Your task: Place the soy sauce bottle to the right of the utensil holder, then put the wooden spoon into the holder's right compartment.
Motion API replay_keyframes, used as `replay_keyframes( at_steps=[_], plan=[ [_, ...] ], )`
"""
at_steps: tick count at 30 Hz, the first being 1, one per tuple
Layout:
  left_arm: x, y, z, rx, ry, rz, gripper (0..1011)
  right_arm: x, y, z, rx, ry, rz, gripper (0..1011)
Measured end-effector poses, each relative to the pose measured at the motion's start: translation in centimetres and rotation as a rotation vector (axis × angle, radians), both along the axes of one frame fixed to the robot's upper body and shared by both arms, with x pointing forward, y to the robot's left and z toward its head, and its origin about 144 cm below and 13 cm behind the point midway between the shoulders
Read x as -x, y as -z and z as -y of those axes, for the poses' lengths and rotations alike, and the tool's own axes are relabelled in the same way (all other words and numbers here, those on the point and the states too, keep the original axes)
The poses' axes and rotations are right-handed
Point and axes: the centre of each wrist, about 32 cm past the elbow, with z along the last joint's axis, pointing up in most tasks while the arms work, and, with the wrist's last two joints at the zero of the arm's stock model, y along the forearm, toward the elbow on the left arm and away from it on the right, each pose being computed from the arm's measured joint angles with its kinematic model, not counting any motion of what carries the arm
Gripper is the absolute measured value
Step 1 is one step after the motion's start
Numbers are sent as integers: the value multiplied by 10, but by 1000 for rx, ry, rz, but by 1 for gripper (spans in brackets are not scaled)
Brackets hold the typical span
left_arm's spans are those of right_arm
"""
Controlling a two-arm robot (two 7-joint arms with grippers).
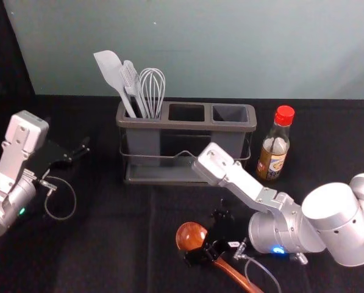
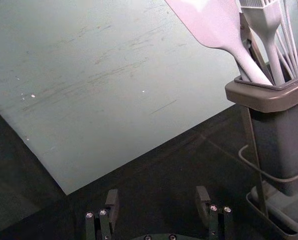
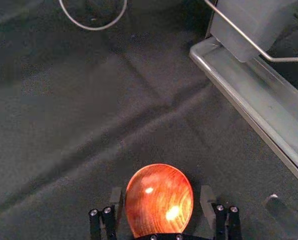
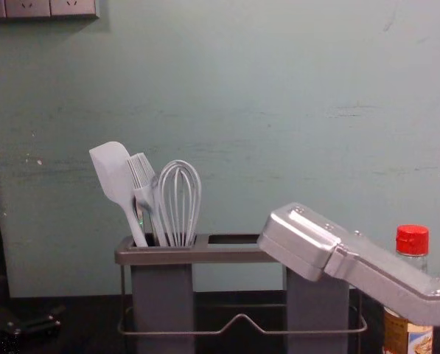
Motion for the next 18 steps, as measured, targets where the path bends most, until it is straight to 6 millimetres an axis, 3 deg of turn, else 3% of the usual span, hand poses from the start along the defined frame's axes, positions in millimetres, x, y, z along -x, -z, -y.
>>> replay_keyframes(
  at_steps=[18],
  plan=[
    [0, 0, 0, 0, 0, 0, 1005, -4, 4, -6, 8, -4, -3, 1002]
  ],
)
